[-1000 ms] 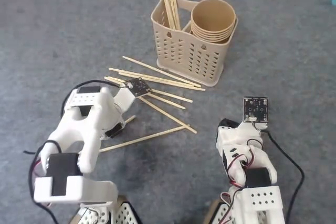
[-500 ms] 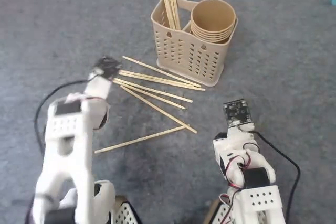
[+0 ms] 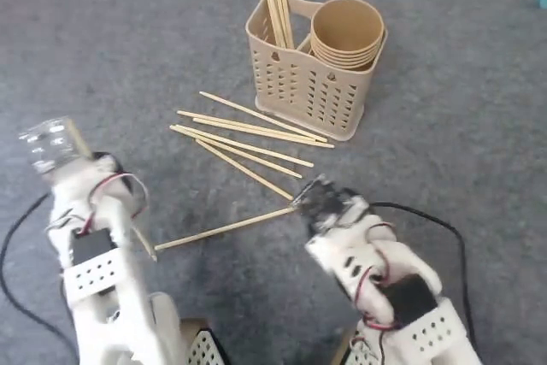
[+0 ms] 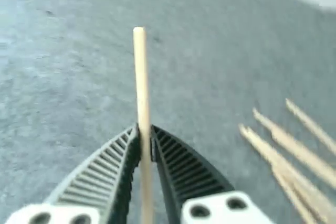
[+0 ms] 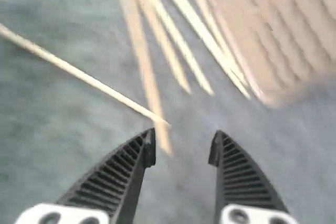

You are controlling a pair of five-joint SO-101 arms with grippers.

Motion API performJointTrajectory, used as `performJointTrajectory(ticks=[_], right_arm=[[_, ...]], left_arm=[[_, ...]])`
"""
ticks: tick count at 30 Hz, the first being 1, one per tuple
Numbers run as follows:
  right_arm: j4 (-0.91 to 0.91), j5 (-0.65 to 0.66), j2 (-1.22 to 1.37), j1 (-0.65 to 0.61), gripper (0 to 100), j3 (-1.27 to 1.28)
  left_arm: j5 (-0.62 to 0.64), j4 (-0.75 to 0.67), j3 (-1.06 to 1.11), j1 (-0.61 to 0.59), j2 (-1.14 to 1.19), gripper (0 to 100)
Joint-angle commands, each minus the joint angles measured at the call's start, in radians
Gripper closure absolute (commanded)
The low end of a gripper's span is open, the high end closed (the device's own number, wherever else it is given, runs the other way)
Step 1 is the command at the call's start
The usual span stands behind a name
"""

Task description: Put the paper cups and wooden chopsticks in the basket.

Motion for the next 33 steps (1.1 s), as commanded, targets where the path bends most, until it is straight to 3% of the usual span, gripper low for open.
performJointTrajectory(ticks=[1,5,10,18,27,31,33], right_arm=[[-0.162,-0.080,0.234,-0.199,85.4,-0.100],[-0.294,-0.081,0.545,-0.251,85.4,-0.203],[-0.303,-0.074,0.969,-0.277,85.4,-0.451],[-0.303,0.054,1.469,-0.335,85.3,-0.750],[-0.303,0.080,1.621,-0.283,85.9,-0.855],[-0.254,0.075,1.615,-0.277,99.3,-0.858],[-0.199,0.074,1.583,-0.277,97.1,-0.861]], left_arm=[[0.163,-0.161,-0.019,-0.097,0.091,99],[0.178,-0.180,-0.116,-0.103,0.261,99],[0.181,-0.170,-0.297,-0.149,0.537,99],[0.221,0.021,-0.602,-0.189,0.870,99],[0.221,0.075,-0.674,-0.184,0.944,99],[0.221,0.074,-0.674,-0.184,0.944,99],[0.221,0.074,-0.674,-0.184,0.944,99]])
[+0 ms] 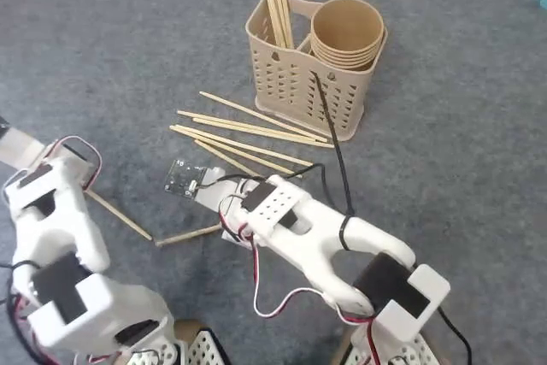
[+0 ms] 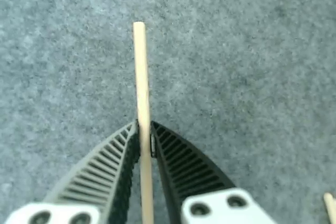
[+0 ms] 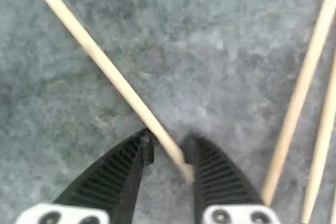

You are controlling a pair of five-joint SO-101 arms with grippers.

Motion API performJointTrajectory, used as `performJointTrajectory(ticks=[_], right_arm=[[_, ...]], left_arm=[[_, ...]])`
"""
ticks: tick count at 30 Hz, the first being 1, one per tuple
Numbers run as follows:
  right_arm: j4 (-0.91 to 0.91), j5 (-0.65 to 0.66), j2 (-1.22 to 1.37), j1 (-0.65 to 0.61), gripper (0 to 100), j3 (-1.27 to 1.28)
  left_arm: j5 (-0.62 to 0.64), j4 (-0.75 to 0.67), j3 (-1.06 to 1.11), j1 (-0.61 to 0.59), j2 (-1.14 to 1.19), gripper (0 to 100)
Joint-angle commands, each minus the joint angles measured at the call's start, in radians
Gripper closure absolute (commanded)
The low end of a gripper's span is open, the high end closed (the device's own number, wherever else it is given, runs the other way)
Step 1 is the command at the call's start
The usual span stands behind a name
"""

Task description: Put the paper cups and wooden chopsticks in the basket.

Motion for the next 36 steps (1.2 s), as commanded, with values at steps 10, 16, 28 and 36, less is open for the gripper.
performJointTrajectory(ticks=[10,16,28,36], right_arm=[[0.377,-0.080,-0.605,0.119,99.1,-0.041],[0.320,-0.095,-0.929,0.193,99.1,-0.040],[-0.389,-0.339,-0.905,0.348,99.1,-0.040],[-1.190,-0.333,-0.490,0.387,99.1,-0.052]], left_arm=[[0.006,0.002,-0.050,-0.005,-0.002,99],[0.003,0.003,-0.050,-0.002,0.002,99],[0.002,0.005,-0.048,0.009,0.002,99],[0.000,0.005,-0.047,0.026,-0.003,99]])
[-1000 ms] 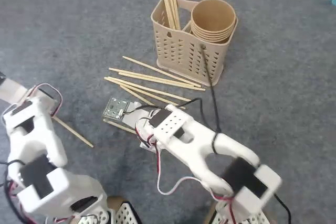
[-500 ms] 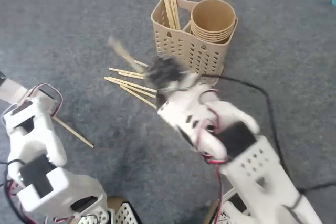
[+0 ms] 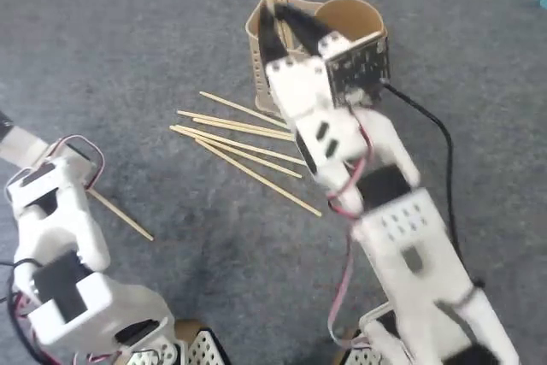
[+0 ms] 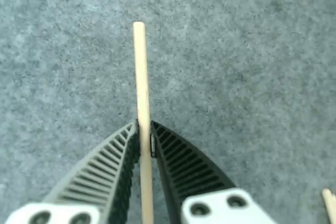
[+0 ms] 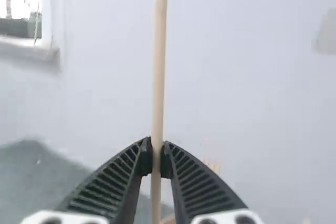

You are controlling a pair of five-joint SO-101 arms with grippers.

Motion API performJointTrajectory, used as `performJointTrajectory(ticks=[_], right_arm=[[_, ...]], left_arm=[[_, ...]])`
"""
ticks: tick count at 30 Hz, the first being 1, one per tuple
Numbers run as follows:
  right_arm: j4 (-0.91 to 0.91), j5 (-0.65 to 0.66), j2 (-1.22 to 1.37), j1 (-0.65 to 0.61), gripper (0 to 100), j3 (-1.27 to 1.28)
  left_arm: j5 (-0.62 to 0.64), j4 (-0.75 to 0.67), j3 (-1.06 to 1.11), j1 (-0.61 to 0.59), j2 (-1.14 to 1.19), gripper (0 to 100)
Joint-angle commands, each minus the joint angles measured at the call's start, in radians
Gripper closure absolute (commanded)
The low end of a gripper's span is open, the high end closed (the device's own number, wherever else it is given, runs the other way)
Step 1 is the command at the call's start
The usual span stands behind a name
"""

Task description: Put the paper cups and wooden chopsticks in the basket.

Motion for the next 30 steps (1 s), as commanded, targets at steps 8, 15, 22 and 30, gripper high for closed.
performJointTrajectory(ticks=[8,15,22,30], right_arm=[[-0.659,-0.008,0.582,0.093,99.1,-0.189],[-0.641,-0.117,0.625,0.113,99.1,-0.141],[-0.332,-0.126,0.507,0.084,83.0,-0.133],[0.042,-0.203,0.091,0.085,82.1,-0.133]], left_arm=[[0.005,0.005,-0.048,0.012,-0.008,99],[0.005,0.002,-0.050,0.014,-0.005,99],[0.003,0.002,-0.050,0.014,-0.003,99],[0.003,0.002,-0.050,0.014,-0.003,99]])
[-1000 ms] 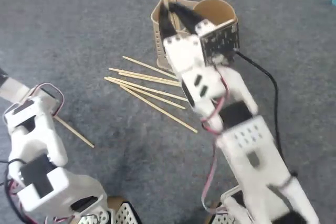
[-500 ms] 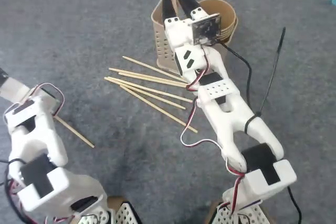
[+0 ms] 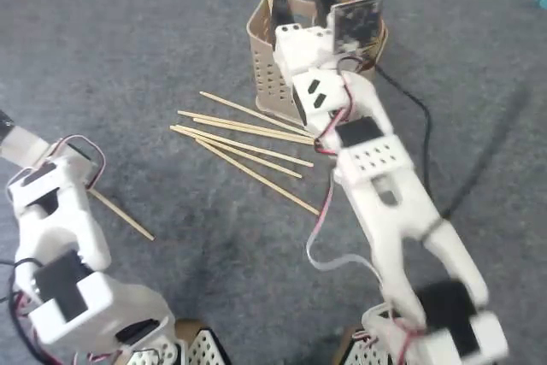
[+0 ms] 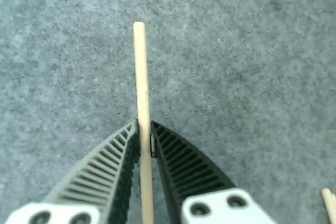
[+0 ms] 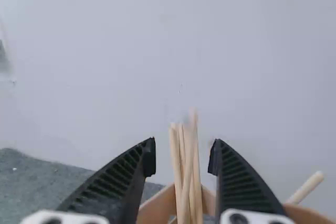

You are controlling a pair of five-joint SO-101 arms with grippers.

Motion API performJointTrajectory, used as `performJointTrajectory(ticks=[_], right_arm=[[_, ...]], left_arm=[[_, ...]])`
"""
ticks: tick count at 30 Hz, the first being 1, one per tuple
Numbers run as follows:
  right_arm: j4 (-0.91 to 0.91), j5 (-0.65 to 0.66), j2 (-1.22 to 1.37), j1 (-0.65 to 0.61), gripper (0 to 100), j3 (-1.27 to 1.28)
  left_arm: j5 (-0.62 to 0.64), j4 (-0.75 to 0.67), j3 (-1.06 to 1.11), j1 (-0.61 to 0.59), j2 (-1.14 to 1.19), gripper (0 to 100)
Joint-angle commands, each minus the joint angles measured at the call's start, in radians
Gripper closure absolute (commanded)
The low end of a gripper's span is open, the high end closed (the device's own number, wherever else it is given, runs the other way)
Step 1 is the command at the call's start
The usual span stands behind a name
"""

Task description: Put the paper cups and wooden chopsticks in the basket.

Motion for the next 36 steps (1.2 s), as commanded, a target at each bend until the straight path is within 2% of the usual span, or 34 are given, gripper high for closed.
performJointTrajectory(ticks=[1,6,8,10,11,13,16,19,22,26,30,33,36], right_arm=[[0.298,-0.025,-0.357,-0.012,82.1,-0.008],[0.748,-0.210,-0.716,0.038,83.0,0.060],[0.905,-0.259,-0.858,0.065,88.8,0.135],[1.023,-0.265,-0.995,0.104,99.1,0.259],[1.059,-0.269,-1.061,0.122,99.5,0.333],[1.087,-0.269,-1.199,0.160,96.1,0.509],[1.093,-0.256,-1.422,0.194,99.5,0.753],[1.147,-0.153,-1.643,0.202,99.1,0.944],[1.161,-0.072,-1.616,0.252,99.1,1.017],[1.047,-0.092,-1.580,0.377,99.1,1.100],[0.975,-0.092,-1.635,0.401,99.1,1.250],[1.047,-0.094,-1.638,0.409,99.1,1.263],[1.139,-0.092,-1.635,0.409,99.0,1.264]], left_arm=[[0.003,0.002,-0.050,0.012,-0.003,99],[0.003,0.002,-0.050,0.012,-0.011,99],[0.005,0.002,-0.050,0.012,-0.012,99],[0.006,0.000,-0.050,0.014,-0.014,99],[0.006,0.000,-0.050,0.023,-0.020,99],[0.005,0.006,-0.041,0.046,-0.061,99],[0.003,-0.003,-0.004,0.089,-0.169,99],[0.002,-0.029,0.033,0.133,-0.327,99],[-0.055,-0.095,0.082,0.183,-0.516,99],[-0.123,-0.252,0.176,0.293,-0.760,99],[-0.124,-0.436,0.226,0.454,-0.911,99],[-0.123,-0.578,0.211,0.586,-0.922,99],[-0.123,-0.586,0.125,0.695,-0.919,99]])
